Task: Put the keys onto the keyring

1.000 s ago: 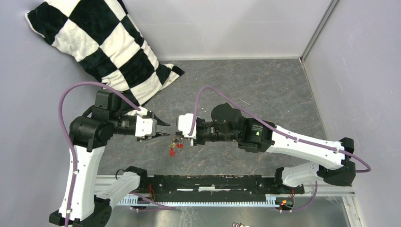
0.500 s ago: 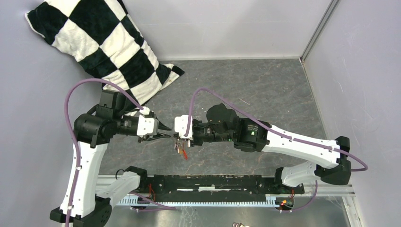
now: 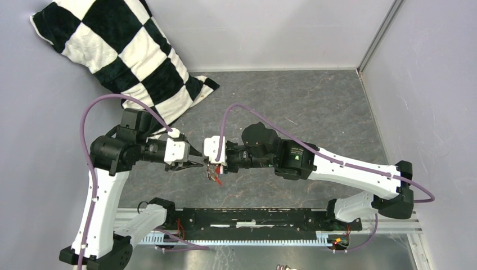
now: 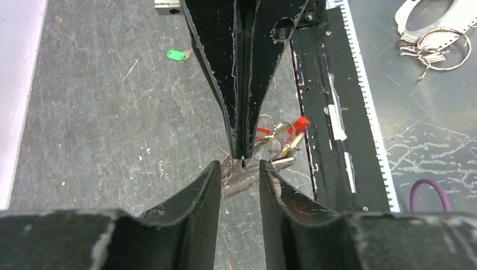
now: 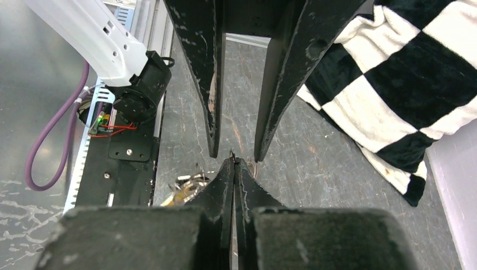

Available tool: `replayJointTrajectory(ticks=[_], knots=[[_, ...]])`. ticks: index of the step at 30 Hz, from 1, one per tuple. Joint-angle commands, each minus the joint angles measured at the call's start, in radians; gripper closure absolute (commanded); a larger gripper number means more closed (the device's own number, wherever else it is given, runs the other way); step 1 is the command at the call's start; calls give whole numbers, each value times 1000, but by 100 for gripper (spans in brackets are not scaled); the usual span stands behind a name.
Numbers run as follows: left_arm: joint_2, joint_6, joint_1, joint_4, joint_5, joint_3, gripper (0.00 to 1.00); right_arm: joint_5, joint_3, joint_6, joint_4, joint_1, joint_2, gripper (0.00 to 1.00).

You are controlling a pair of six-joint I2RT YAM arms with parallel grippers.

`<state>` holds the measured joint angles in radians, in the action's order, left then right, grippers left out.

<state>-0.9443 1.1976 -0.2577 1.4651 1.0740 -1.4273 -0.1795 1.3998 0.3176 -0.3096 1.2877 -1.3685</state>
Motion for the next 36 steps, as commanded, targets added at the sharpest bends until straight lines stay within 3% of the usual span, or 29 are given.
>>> replayJointTrajectory(ticks=[1,7,12,16,19,21,23,28,32,36], knots=[[-11,-2,-5,-2,3,15,65,4,67,-17,54,4,-7,99],[-24,8,-5,-3,5,25,79,6,74,-24,54,4,-14,99],[-21,20,-5,-8,9,29,97,1,76,-35,57,4,-19,99],[-1,60,-5,-12,51,39,98,41,47,-49,74,4,24,77],[32,89,-5,-35,139,52,98,100,-97,-59,187,0,157,61],[64,-6,-5,-139,212,70,98,112,-200,-67,278,-5,250,57],[88,-193,-5,-322,277,93,98,147,-278,-81,345,-4,320,55],[132,-532,-5,-723,399,183,98,228,-455,-120,512,-5,442,60],[118,-513,-5,-744,522,192,98,235,-541,-139,676,-6,471,64],[100,-509,-6,-746,557,183,98,182,-561,-155,777,-5,448,66]])
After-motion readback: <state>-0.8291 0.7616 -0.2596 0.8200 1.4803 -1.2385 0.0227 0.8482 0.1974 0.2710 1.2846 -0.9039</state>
